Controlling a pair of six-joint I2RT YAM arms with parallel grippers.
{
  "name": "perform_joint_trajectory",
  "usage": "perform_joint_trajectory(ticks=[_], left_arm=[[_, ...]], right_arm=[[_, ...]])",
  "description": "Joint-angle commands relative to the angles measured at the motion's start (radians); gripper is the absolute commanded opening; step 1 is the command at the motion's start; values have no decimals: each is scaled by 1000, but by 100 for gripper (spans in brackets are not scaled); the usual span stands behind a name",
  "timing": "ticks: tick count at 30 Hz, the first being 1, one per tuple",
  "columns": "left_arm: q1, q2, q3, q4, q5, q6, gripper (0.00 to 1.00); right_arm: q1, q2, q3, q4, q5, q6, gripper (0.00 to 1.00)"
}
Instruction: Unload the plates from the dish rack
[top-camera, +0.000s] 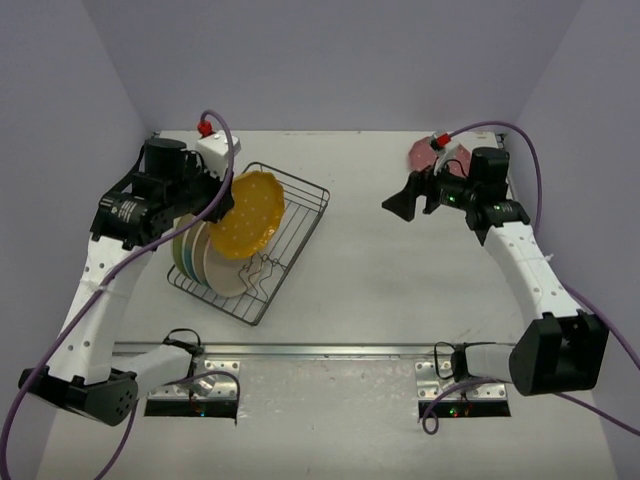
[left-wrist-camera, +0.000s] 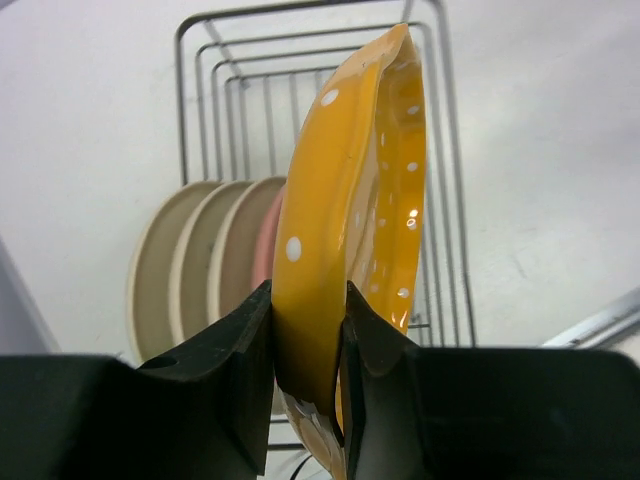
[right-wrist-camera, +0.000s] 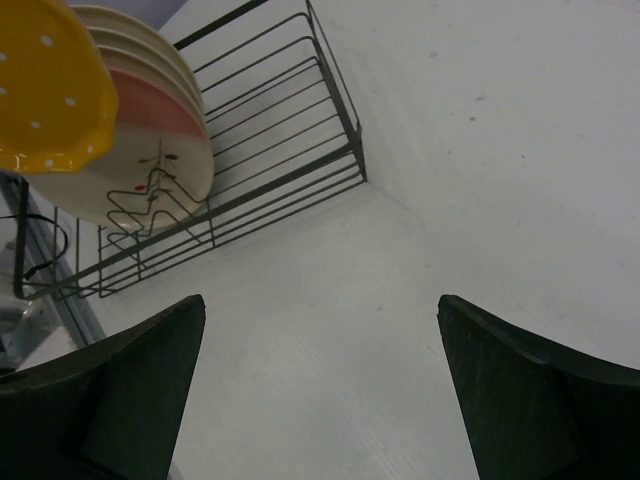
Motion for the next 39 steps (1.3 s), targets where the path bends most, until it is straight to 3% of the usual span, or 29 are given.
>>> perform_joint_trajectory(ticks=[1,7,16,18,20,22,23,24,25,27,29,31,35,39], left_arm=[[-2,-61,30,67,313,8,0],[-2,-66,-20,83,556,19,0],[-2,-59,-39,117,636,-15,0],[-3,-63,-50,133,648,-19,0],[-2,-65,-60,146,656,-23,0],[-3,-66,-72,158,657,-27,0],[-3,-66,-80,164,652,-28,0],[-2,-67,-89,169,645,-28,0],[-2,-69,-94,174,637,-29,0],[-2,-69,-108,190,607,-45,0],[-2,-61,-112,191,566,-53,14],[-2,-47,-112,191,528,-64,46],[0,-46,-103,230,378,-110,97],[0,-44,-60,280,224,-139,100]], right_arm=[[64,-34,71,64,-107,49,99],[290,-1,137,40,-82,78,99],[462,100,190,48,-88,135,99],[483,127,190,48,-93,145,95],[487,152,189,56,-110,162,86],[486,167,186,69,-143,184,69],[486,172,182,81,-164,202,46],[487,177,178,95,-187,224,16],[485,180,178,95,-209,233,3],[482,184,173,88,-215,254,0],[460,183,163,91,-214,271,0],[419,191,148,113,-218,321,0],[248,235,100,272,-249,522,0],[23,327,106,352,-236,678,0]])
